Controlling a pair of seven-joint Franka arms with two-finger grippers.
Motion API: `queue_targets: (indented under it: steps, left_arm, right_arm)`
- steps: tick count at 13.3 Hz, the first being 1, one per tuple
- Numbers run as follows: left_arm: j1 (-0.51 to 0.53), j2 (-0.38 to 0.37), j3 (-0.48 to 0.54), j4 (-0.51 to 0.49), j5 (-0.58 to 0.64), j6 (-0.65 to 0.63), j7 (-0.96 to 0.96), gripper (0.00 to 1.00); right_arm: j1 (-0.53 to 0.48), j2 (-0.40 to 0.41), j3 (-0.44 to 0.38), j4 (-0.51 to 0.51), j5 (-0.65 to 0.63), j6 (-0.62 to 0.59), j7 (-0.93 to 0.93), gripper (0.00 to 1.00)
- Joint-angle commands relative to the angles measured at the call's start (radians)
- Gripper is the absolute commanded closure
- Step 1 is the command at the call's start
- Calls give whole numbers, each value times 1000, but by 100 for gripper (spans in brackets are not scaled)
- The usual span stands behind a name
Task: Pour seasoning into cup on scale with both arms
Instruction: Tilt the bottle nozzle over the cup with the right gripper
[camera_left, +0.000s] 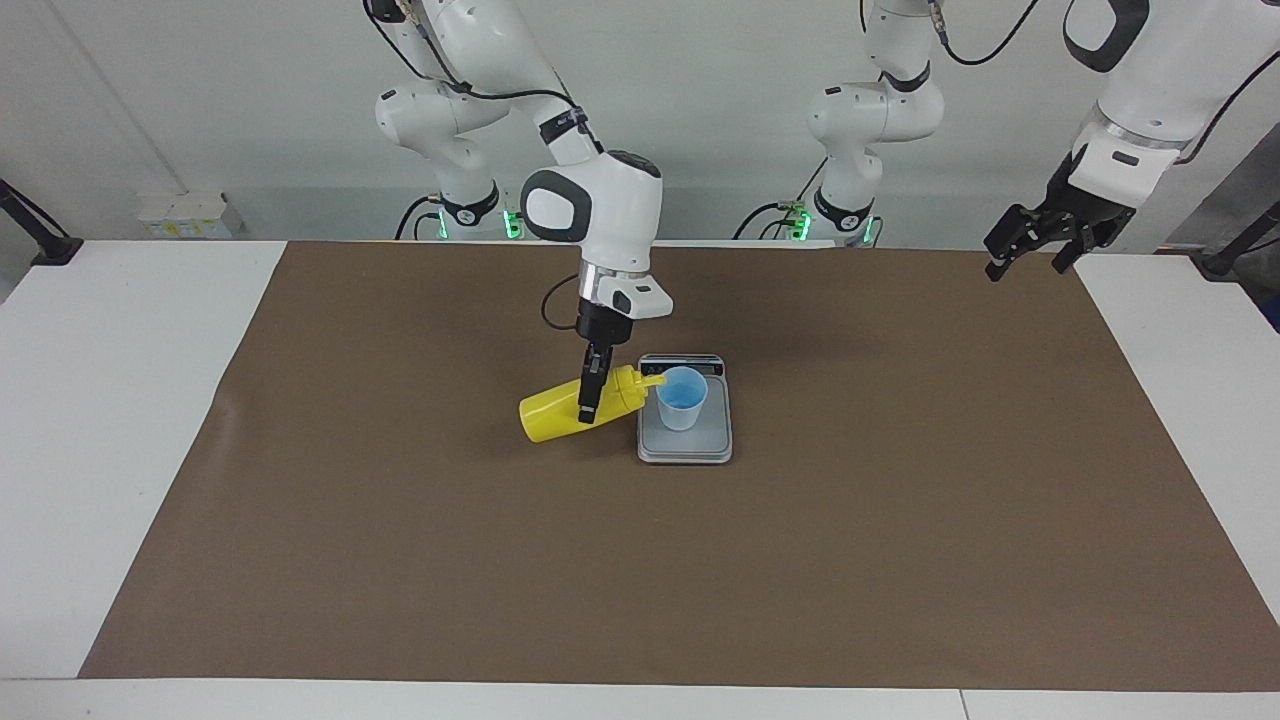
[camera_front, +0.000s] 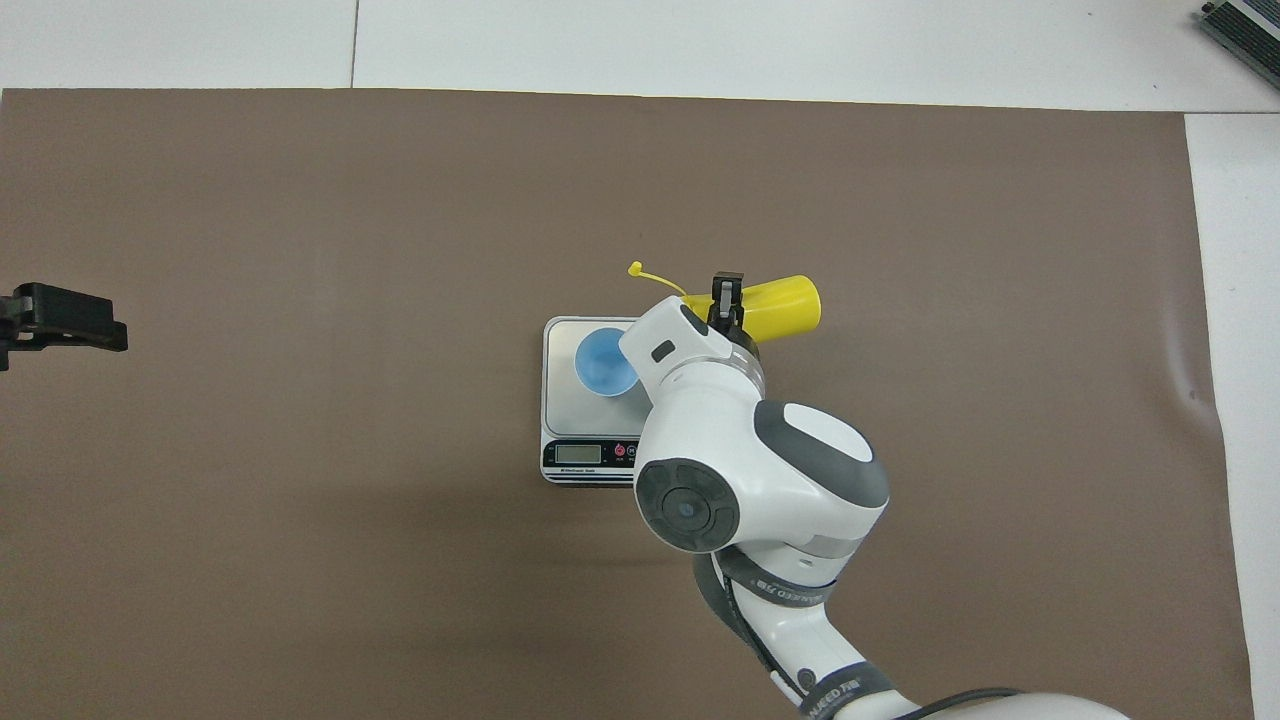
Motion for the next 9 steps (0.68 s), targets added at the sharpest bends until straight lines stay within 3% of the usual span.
queue_targets:
  steps: [1,9]
  left_arm:
    - [9,-25,-6,-25,16,-3,3,0]
    - [9,-25,-6,-25,16,-3,3,0]
  right_arm:
    - [30,7,2,17,-133,-62,95,94]
    - [72,-19,2,-3,-340,-144,148,96]
